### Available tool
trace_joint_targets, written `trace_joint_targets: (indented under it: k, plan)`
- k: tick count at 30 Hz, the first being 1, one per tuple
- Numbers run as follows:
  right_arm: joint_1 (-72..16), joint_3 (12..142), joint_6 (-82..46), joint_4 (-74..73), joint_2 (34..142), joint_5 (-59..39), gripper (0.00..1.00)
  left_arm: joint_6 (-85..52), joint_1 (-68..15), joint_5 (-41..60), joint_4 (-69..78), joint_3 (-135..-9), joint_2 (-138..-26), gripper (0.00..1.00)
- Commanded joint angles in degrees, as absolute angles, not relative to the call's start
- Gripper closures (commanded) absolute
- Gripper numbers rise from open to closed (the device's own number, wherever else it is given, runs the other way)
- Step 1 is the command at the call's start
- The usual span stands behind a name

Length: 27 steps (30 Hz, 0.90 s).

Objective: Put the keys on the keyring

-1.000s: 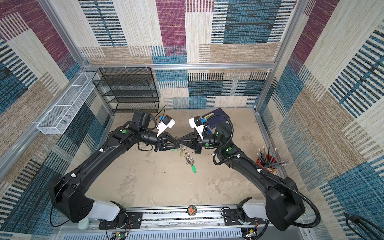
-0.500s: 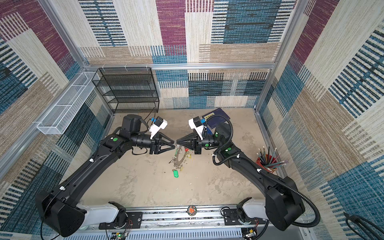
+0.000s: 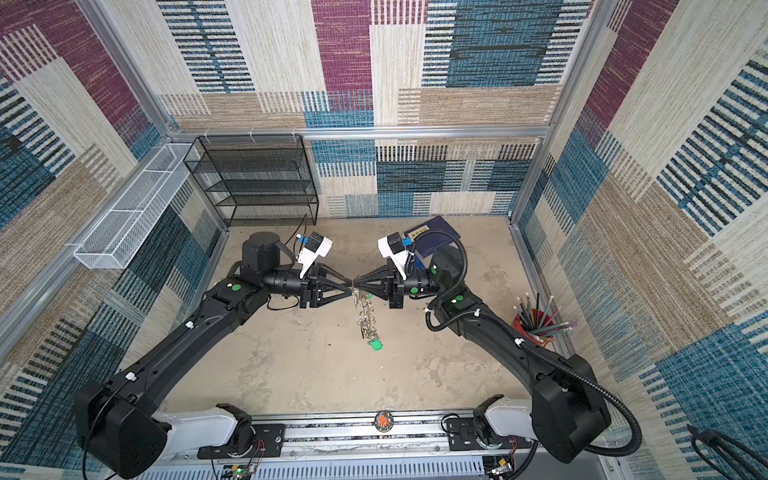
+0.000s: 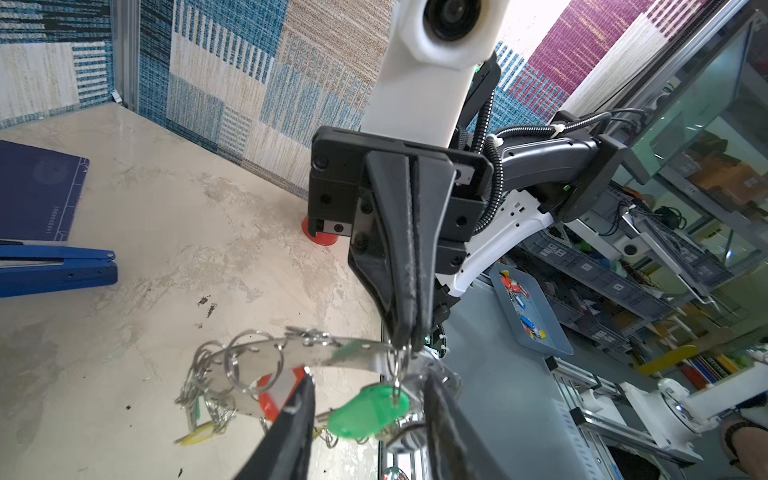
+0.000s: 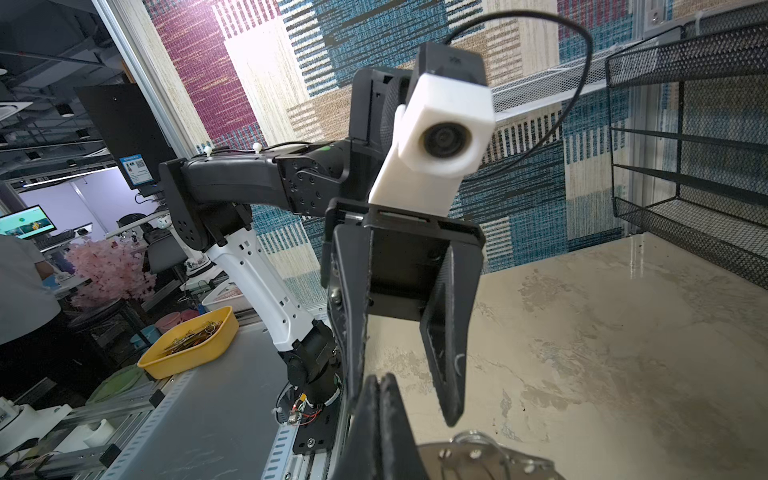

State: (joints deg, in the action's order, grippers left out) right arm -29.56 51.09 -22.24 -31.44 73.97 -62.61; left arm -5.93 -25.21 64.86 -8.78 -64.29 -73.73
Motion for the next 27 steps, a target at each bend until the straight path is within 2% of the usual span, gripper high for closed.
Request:
trace_joint_targets:
  k: [1,8,13,16,18,22,27]
  plan:
    - [-29.6,51.3,-23.0,-34.1,73.6,-62.6,1.0,-8.1,-25.5,66.6,-6.2,-64.3,-74.0,0.58]
    - [-29.6,51.4,-22.9,-34.1,74.0,-62.4,1.0,-7.1,-26.4,66.3,-8.0,-64.6,-74.6,0.62]
    - [-29.6,51.5,-22.9,-34.0,73.9,-62.5,1.0,-7.1,-27.0,65.9,-7.8,-64.5,-75.0,0.7]
    - [-29.6,51.3,-22.9,-34.1,73.9,-62.3,1.0,-7.8,-27.2,65.8,-7.2,-64.3,-75.2,0.79]
    - [-29.6,51.3,-22.9,-34.1,73.8,-62.1,1.0,-8.2,-27.2,65.6,-6.9,-64.2,-75.4,0.9]
    - [-29.6,51.3,-22.9,-34.1,73.8,-62.0,1.0,-7.8,-27.1,63.7,-7.8,-64.2,-74.8,1.0]
    - [-29.6,50.9,-22.9,-34.1,73.3,-61.8,0.99,-2.7,-27.1,60.4,-14.5,-66.6,-74.6,1.0]
